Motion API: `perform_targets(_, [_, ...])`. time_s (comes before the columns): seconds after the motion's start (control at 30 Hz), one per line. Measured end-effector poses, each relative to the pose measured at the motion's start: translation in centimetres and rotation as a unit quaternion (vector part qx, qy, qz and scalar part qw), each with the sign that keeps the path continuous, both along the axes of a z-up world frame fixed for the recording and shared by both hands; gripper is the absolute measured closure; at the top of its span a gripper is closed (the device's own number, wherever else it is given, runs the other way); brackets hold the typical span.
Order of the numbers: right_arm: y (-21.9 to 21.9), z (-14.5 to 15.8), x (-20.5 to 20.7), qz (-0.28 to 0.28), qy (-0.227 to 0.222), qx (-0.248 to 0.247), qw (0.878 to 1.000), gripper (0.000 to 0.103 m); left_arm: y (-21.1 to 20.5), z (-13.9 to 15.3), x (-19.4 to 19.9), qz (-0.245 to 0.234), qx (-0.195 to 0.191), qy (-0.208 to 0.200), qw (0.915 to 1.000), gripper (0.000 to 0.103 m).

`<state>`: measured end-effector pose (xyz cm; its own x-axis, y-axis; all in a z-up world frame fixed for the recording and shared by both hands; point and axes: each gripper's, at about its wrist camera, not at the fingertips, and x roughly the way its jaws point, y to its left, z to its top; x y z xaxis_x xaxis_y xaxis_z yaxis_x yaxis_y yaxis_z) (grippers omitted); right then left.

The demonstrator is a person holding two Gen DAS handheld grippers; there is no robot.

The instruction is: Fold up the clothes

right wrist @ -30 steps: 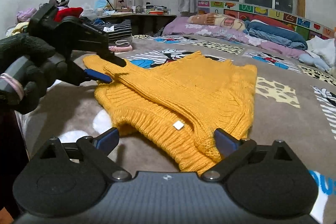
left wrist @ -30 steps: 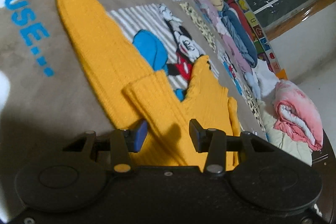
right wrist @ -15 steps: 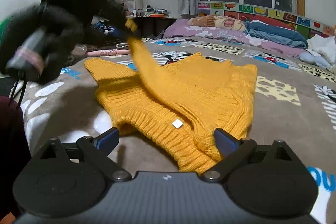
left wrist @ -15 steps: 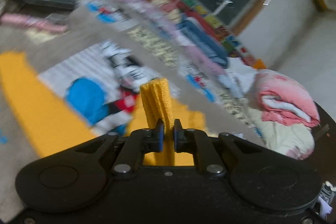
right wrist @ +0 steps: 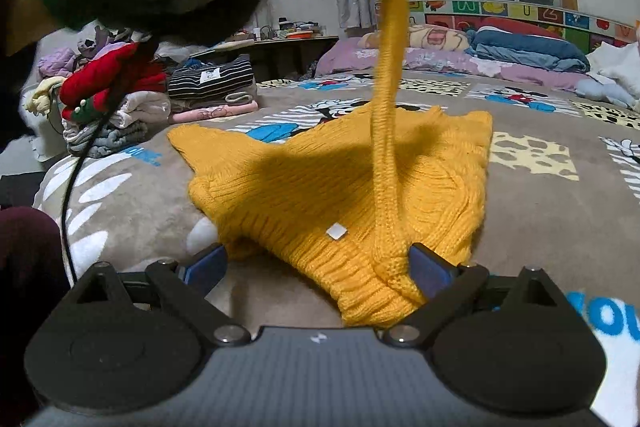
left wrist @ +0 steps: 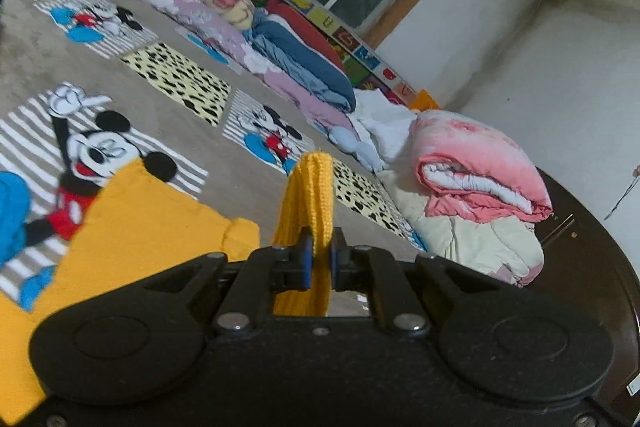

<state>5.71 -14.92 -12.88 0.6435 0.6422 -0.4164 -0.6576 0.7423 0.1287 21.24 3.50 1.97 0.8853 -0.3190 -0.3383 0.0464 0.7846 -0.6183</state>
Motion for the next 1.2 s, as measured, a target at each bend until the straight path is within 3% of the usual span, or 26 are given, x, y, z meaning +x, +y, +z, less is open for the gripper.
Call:
perform_targets(0.63, [-1.1, 0.1, -0.2, 0.030, 0.024, 0.016, 0.999, 0.006, -3.6, -5.7, 8.8, 0.061, 0.038, 0.100, 0.9923, 0.098])
perform_targets(1.2, [-2.0, 0.9, -0.2, 0.037, 0.028, 0.004, 0.999, 0.006, -6.9, -10.4, 12.8, 0.083, 0.151, 0.138, 0.9753, 0.096])
